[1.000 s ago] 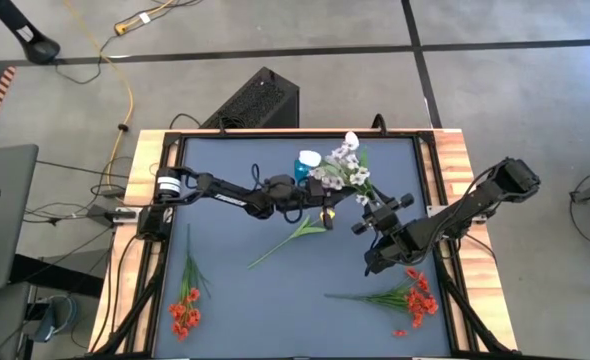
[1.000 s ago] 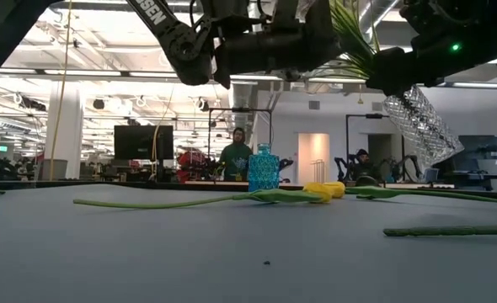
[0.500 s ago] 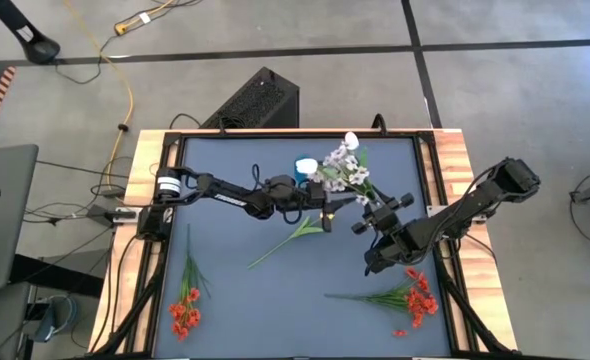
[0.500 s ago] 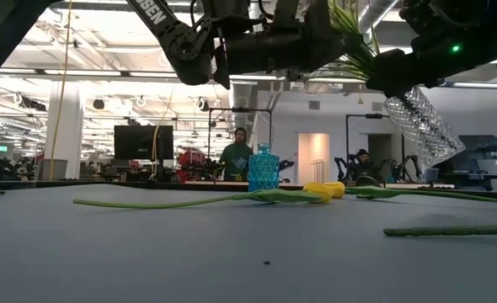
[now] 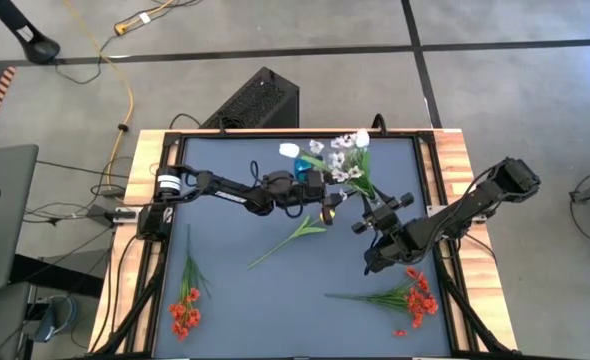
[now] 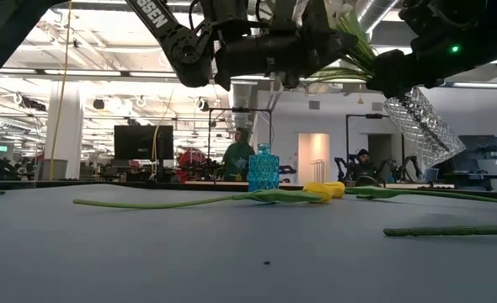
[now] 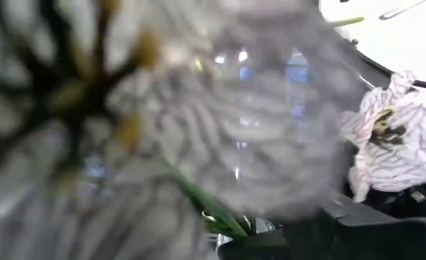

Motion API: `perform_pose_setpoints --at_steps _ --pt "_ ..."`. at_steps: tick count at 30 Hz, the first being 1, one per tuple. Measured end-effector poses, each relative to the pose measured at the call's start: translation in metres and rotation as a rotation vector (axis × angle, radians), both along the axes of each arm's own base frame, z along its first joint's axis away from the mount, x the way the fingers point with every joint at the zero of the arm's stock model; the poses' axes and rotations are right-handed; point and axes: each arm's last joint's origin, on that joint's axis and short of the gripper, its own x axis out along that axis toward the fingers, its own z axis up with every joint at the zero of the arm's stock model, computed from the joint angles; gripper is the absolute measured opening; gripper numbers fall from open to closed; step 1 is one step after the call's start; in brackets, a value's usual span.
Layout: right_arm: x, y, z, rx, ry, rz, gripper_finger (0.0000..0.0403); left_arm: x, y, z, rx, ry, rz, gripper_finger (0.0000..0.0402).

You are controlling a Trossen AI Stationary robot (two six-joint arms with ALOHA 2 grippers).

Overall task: Sort flowers into vase by color
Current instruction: Put the white flowers into the transparent vase

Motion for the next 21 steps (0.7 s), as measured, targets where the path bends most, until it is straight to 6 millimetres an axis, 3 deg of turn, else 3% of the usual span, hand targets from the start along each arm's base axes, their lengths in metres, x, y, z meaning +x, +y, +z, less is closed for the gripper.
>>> perform_pose_setpoints --at_steps 8,14,21 --pt "0.0 0.0 0.0 0.0 0.001 0.0 0.0172 0.001 0.0 -0.002 -0.005 0.023 -0.001 0.0011" --pt "0.0 0.0 0.0 0.001 -0.002 0.0 0.0172 0.002 0.0 -0.001 -0.004 0.029 -0.005 0.0002" --pt "0.001 0.0 0.0 0.01 -0.014 0.001 0.0172 0.018 -0.007 0.015 0.041 0.112 -0.029 0.0"
